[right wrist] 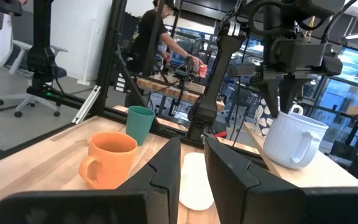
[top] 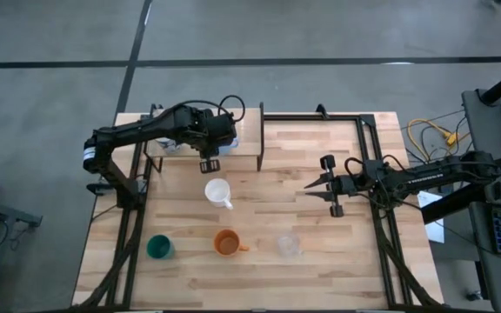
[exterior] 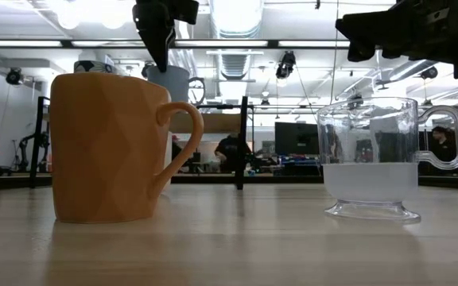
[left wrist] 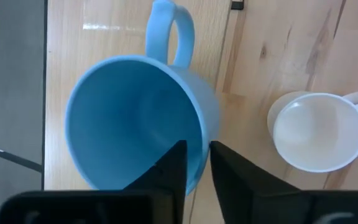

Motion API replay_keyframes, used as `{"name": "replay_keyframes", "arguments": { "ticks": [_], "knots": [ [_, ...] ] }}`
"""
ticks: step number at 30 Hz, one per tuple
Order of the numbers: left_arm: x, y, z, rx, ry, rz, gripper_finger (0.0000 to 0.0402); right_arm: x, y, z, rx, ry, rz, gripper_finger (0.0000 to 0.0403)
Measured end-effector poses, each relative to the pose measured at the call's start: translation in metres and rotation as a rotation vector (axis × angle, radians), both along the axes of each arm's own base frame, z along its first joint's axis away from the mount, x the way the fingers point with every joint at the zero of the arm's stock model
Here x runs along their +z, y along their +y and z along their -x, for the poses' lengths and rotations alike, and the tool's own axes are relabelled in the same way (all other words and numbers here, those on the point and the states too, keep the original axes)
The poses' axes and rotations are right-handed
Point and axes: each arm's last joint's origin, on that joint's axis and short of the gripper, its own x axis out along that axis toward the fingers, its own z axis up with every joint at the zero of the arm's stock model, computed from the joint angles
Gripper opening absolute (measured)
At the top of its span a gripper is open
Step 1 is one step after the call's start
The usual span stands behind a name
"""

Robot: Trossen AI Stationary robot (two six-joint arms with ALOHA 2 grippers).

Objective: Stack small to large cups/mugs on shelf
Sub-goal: Put the blue mug on the shelf

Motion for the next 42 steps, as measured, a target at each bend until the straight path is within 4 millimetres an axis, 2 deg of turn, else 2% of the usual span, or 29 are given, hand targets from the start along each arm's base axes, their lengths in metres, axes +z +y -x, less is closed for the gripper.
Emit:
{"name": "replay_keyframes", "arguments": {
  "ticks": [10, 20, 33, 42],
  "knots": [
    [0.0, 0.0, 0.001, 0.02, 0.007, 0.01, 0.0003, 0.0, 0.0, 0.0, 0.0, 0.001, 0.0, 0.0068],
    [-0.001, -0.001, 0.005, 0.069, 0.018, 0.032, 0.0001, -0.001, 0.0, 0.0, 0.0, 0.008, 0.0, 0.0068],
    [0.014, -0.003, 0.022, 0.213, -0.076, 0.047, 0.0001, -0.001, 0.0, 0.0, 0.0, 0.009, 0.0, 0.0068],
    [0.006, -0.001, 0.022, 0.235, -0.055, 0.037, 0.0001, -0.001, 0.0, 0.0, 0.0, 0.008, 0.001, 0.0068]
  ]
}}
